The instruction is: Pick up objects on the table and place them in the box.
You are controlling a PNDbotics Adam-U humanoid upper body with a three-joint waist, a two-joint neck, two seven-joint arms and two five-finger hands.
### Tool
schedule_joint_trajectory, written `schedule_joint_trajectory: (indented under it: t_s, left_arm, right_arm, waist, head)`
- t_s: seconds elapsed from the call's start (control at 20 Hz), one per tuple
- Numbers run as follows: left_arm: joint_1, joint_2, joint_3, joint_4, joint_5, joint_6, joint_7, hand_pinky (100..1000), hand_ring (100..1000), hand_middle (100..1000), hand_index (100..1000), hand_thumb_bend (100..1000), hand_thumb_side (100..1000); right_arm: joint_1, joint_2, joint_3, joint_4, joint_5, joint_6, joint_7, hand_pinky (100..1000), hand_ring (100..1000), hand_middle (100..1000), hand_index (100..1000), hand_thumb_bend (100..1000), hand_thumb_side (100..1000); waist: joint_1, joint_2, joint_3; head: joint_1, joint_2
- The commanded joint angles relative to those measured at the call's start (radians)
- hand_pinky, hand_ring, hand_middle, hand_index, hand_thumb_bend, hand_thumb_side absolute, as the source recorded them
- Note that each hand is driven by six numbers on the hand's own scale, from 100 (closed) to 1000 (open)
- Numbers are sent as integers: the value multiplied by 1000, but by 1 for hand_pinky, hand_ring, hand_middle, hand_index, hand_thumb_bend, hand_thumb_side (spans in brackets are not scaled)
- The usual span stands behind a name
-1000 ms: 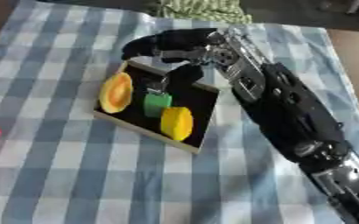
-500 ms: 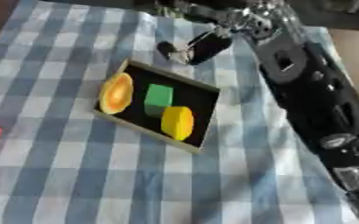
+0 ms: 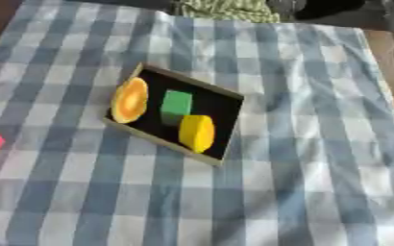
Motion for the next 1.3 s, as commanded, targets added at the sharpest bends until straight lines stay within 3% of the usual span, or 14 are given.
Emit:
schedule_joint_trajectory:
  t_s: [0.05, 0.1, 0.15, 0.3, 0.35, 0.5, 0.55, 0.75, 0.9, 1.3]
  left_arm:
    - [-14, 108, -40, -11, -48, -17, -44, 942, 845, 790, 910, 118, 136]
    - [-17, 134, -56, -2, -64, -24, -60, 942, 845, 790, 910, 118, 136]
    - [-20, 159, -71, 12, -80, -32, -76, 936, 857, 805, 922, 219, 105]
    - [-33, 232, -103, 74, -125, -61, -121, 944, 872, 825, 931, 298, 100]
    - [-38, 257, -112, 96, -140, -74, -136, 946, 883, 827, 924, 402, 100]
    - [-52, 340, -126, 158, -191, -123, -187, 945, 890, 826, 920, 514, 100]
    - [-52, 364, -127, 178, -207, -139, -203, 945, 896, 826, 915, 601, 100]
    - [-59, 408, -159, 259, -273, -205, -269, 973, 918, 817, 897, 791, 100]
    - [-61, 415, -187, 297, -323, -253, -319, 980, 925, 826, 899, 840, 109]
    - [-101, 394, -225, 391, -467, -312, -463, 968, 921, 819, 910, 758, 100]
  right_arm:
    - [23, -95, -68, -55, -52, 44, -49, 886, 826, 819, 902, 100, 100]
    - [38, -109, -84, -65, -68, 60, -65, 886, 826, 819, 902, 100, 100]
    - [52, -121, -99, -73, -83, 76, -81, 885, 820, 815, 899, 100, 100]
    - [81, -142, -126, -98, -128, 120, -126, 884, 817, 813, 898, 100, 100]
    - [89, -147, -130, -104, -143, 133, -141, 885, 815, 811, 895, 100, 100]
    - [106, -151, -128, -110, -166, 153, -192, 884, 810, 807, 890, 100, 100]
    - [110, -149, -125, -110, -167, 155, -208, 884, 809, 805, 889, 100, 100]
    - [120, -140, -109, -104, -154, 162, -274, 883, 798, 792, 879, 100, 100]
    - [125, -129, -97, -92, -147, 166, -320, 883, 789, 784, 872, 100, 100]
    - [123, -100, -87, -69, -144, 168, -346, 883, 779, 772, 861, 100, 100]
  waist:
    - [21, -31, -3]
    - [22, -32, -3]
    - [23, -33, -4]
    - [24, -36, -8]
    - [23, -37, -9]
    - [19, -41, -12]
    - [18, -42, -13]
    - [18, -47, -14]
    - [18, -50, -12]
    - [19, -57, -13]
  head:
    - [-3, 11]
    - [-4, 12]
    - [0, 14]
    - [23, 15]
    - [32, 13]
    - [49, 12]
    - [52, 12]
    - [60, 15]
    - [62, 18]
    - [80, 18]
